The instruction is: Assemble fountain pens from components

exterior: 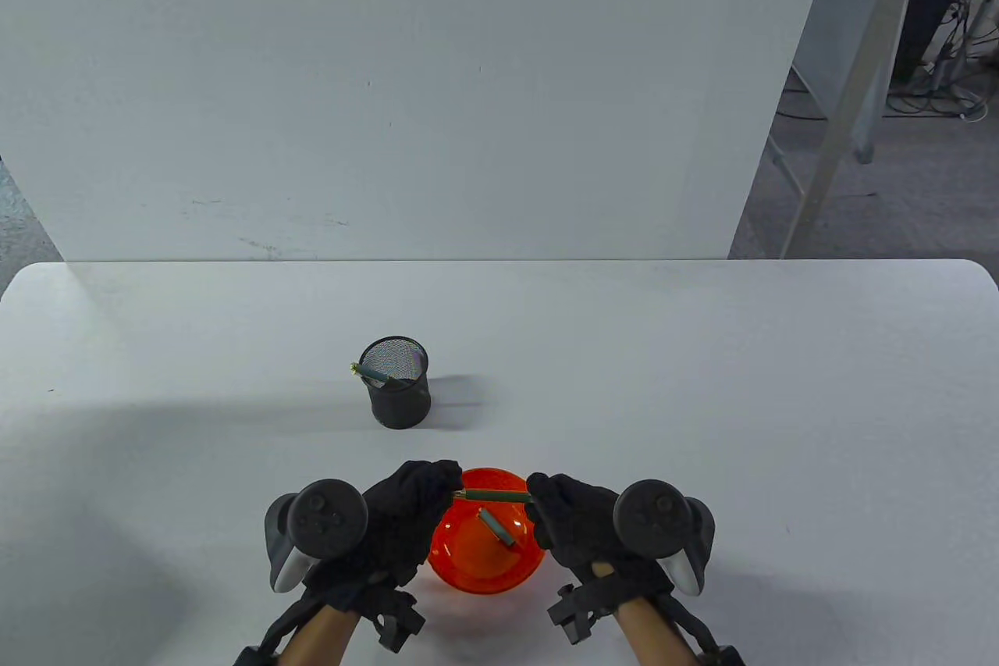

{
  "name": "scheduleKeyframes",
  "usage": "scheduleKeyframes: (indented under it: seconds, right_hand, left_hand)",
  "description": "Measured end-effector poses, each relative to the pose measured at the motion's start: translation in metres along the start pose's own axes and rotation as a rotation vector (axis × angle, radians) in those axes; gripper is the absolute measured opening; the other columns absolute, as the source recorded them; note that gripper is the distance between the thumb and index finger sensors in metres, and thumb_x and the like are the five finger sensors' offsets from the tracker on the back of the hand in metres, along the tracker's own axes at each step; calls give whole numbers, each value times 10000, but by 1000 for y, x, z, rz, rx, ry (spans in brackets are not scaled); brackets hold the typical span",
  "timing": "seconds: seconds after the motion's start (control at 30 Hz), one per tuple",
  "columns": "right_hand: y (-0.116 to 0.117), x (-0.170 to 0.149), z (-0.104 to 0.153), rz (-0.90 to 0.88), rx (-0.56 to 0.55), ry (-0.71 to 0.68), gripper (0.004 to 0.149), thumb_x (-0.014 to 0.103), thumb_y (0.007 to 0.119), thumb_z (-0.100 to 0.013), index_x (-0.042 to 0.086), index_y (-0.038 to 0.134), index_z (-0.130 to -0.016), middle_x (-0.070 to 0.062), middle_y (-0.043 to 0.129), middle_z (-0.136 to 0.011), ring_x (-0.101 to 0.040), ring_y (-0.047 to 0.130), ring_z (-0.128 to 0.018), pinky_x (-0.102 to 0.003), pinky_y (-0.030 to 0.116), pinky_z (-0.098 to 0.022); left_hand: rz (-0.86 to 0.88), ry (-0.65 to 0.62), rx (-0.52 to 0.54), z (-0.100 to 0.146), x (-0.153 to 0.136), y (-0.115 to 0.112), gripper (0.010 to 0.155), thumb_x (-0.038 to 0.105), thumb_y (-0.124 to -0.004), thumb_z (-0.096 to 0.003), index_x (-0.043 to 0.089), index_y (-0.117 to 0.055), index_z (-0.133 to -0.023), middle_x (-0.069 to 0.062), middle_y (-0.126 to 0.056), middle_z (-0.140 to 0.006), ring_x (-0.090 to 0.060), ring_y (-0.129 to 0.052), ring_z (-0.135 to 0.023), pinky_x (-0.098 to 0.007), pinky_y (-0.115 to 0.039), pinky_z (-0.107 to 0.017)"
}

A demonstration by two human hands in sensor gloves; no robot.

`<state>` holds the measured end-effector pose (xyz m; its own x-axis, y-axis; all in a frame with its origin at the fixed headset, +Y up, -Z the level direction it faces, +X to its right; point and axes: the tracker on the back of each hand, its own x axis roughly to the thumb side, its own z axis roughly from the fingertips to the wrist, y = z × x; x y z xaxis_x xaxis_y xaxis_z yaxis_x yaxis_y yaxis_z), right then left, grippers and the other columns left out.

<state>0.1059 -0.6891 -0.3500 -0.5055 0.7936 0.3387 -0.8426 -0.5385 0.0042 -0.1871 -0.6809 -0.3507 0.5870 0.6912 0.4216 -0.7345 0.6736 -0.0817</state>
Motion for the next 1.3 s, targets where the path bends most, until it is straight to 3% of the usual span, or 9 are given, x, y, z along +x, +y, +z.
scheduleKeyframes:
  seconds: [0.13, 0.23, 0.37, 0.5, 0.67, 0.97, 1.1, 1.2, 1.3]
  right_hand:
    - [0, -3, -2, -58, 78, 4, 746, 607, 585, -563, 33, 662, -1033, -104, 958, -755, -198, 988, -411, -453, 866, -365]
    - [-1, -2, -3, -96, 117, -33, 768, 569, 669, -559, 51, 518, -1106, -138, 857, -901, -221, 960, -493, -457, 850, -403]
    - [-3, 4, -3, -57, 75, -87, 661, 472, 749, -557, 106, 587, -1083, -102, 865, -901, -206, 961, -495, -447, 855, -408]
    - [-3, 6, -2, -17, 41, -95, 456, 373, 771, -564, 145, 769, -958, -40, 962, -776, -152, 999, -413, -400, 886, -363]
    - [-2, 3, -2, -11, 38, -65, 466, 423, 688, -580, 95, 828, -879, -37, 994, -643, -152, 1005, -383, -402, 887, -346]
    - [-3, -1, -1, 1, -3, -11, 545, 535, 573, -584, 147, 954, -618, 35, 1013, -347, -121, 1005, -211, -396, 903, -280]
    - [-3, -2, -2, -36, 9, -4, 589, 539, 548, -587, 111, 934, -707, -8, 1021, -424, -154, 1012, -269, -423, 892, -313]
    - [-3, -2, -2, -49, 21, -15, 674, 576, 580, -574, 61, 739, -978, -74, 971, -675, -197, 998, -395, -457, 869, -370]
    - [-4, 1, -2, -61, 62, -58, 678, 532, 668, -570, 102, 580, -1087, -102, 873, -873, -224, 967, -510, -473, 844, -430]
  left_hand:
    - [18, 28, 16, 0, -6, 4, 467, 382, -671, -568, 273, -697, -1021, -32, -793, -923, -206, -917, -726, -492, -766, -620]
    - [19, 32, 34, 1, -7, 7, 468, 382, -672, -567, 273, -697, -1022, -32, -795, -921, -205, -919, -723, -492, -768, -617]
    - [9, 35, 23, 1, -7, 4, 468, 381, -673, -567, 272, -698, -1021, -34, -796, -920, -207, -920, -722, -493, -768, -616]
    - [2, 23, 15, 1, -4, 4, 468, 381, -672, -567, 272, -698, -1021, -33, -795, -922, -207, -918, -723, -493, -767, -617]
    - [-14, 11, 6, 0, -2, 1, 468, 382, -671, -568, 272, -696, -1022, -33, -793, -923, -207, -917, -726, -492, -766, -619]
    - [-17, -12, -1, 1, 3, -2, 467, 383, -670, -567, 275, -696, -1021, -31, -793, -924, -206, -918, -725, -490, -766, -621]
    - [-6, -2, -3, 1, 2, -2, 468, 383, -670, -567, 276, -696, -1022, -31, -793, -924, -206, -918, -725, -490, -767, -620]
    - [-19, 17, 7, 0, -1, 0, 468, 385, -669, -568, 276, -695, -1023, -29, -792, -925, -203, -918, -727, -491, -766, -621]
    - [-2, 32, 21, 1, -4, 3, 468, 383, -671, -567, 272, -698, -1021, -33, -794, -922, -207, -918, -724, -493, -767, -616]
